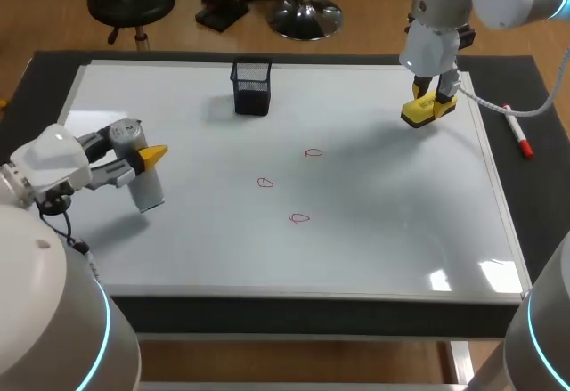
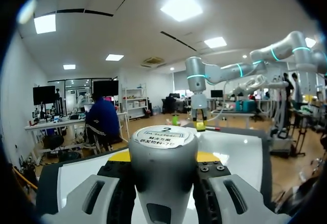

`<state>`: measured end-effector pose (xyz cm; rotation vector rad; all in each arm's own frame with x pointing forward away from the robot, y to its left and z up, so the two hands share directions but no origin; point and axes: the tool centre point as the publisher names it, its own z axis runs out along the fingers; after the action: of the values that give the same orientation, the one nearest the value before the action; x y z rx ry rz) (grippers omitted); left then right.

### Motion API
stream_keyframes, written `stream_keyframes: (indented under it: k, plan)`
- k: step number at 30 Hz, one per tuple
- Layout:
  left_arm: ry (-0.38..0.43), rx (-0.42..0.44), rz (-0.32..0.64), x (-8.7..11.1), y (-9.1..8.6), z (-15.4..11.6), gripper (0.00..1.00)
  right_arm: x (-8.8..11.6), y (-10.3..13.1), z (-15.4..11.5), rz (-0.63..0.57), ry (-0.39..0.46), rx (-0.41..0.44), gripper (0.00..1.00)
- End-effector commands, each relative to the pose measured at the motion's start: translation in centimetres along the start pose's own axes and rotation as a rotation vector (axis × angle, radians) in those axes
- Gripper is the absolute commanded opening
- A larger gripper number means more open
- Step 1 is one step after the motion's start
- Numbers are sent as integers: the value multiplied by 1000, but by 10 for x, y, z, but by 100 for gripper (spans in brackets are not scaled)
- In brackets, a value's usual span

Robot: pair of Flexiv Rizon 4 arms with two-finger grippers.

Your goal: Pick up the inspection probe, press it on each red-marked spot on the whiteboard one by one, put down the probe, pick up the eraser, and wipe off all the red marks.

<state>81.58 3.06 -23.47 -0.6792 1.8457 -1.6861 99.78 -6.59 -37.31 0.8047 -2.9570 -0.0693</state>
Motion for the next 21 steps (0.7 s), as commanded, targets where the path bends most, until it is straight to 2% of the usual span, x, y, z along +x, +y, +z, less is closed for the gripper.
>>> stream_keyframes:
  k: [1,19,21]
  plan:
    - [-32,1,1,0,-2,2,0,0,-1,-1,-1,2,2,0]
    - [-32,1,1,0,-2,2,0,0,-1,-1,-1,2,2,0]
    - [-32,1,1,0,-2,2,0,-1,7,-2,-31,-3,11,0]
